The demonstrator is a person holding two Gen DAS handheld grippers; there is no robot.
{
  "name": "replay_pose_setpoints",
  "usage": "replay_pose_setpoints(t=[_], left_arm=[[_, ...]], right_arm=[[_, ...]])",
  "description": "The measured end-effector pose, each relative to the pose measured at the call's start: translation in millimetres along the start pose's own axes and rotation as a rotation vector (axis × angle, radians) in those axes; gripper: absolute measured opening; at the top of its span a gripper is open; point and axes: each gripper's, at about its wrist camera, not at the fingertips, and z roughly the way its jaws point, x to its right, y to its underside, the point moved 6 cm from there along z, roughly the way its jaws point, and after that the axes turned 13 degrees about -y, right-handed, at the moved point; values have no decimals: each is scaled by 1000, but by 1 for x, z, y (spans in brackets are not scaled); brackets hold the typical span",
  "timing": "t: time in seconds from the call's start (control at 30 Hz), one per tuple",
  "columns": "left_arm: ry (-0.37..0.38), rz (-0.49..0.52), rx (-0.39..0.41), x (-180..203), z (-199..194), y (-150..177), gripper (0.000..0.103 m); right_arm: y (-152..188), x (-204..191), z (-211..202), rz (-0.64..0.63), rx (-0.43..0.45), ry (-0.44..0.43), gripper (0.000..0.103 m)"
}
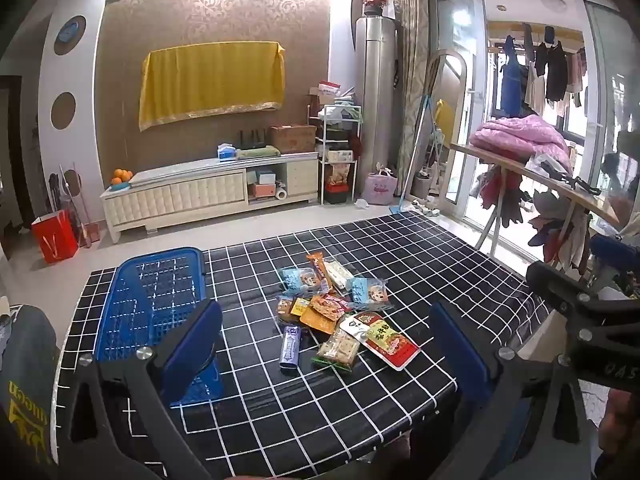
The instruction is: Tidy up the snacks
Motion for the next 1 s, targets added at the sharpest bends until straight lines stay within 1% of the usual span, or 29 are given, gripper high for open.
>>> replay_pose_setpoints(t=[0.27,0.47,1.0], left_arm=[[6,-1,-9,7,-1,-2,102],[13,-18,-5,-3,-2,-1,102],[3,-19,-11,-4,-3,0,102]], right_arm=[[2,0,0,12,-13,-14,103],[4,-1,-1,14,-18,-12,103],[5,-2,3,17,-32,-30,103]])
